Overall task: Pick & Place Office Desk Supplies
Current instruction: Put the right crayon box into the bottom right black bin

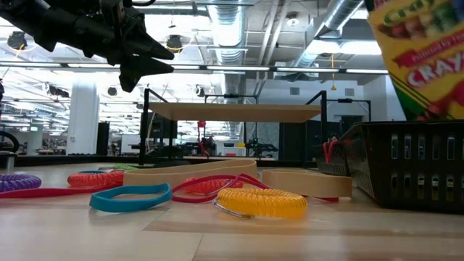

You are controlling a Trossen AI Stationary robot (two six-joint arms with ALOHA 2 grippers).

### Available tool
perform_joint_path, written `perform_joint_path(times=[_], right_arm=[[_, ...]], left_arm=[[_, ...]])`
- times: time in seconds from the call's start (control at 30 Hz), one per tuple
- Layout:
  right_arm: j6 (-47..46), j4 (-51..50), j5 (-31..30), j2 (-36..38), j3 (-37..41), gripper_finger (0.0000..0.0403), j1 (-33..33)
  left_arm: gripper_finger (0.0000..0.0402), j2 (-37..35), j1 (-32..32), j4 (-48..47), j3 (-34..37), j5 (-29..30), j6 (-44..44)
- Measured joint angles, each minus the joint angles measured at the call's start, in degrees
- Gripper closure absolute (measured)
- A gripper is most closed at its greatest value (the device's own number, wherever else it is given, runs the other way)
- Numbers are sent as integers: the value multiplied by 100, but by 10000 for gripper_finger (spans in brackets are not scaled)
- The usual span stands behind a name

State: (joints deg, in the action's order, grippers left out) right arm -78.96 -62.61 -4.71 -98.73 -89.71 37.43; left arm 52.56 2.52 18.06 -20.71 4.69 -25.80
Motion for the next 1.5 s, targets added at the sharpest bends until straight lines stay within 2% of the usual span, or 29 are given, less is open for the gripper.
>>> perform_joint_path(times=[0.97,1.5], right_arm=[[597,-120,-72,-1,1,403,-279],[590,-120,-43,-1,0,403,-260]], left_arm=[[270,0,2,-4,0,25,2],[270,0,2,-4,0,31,4]])
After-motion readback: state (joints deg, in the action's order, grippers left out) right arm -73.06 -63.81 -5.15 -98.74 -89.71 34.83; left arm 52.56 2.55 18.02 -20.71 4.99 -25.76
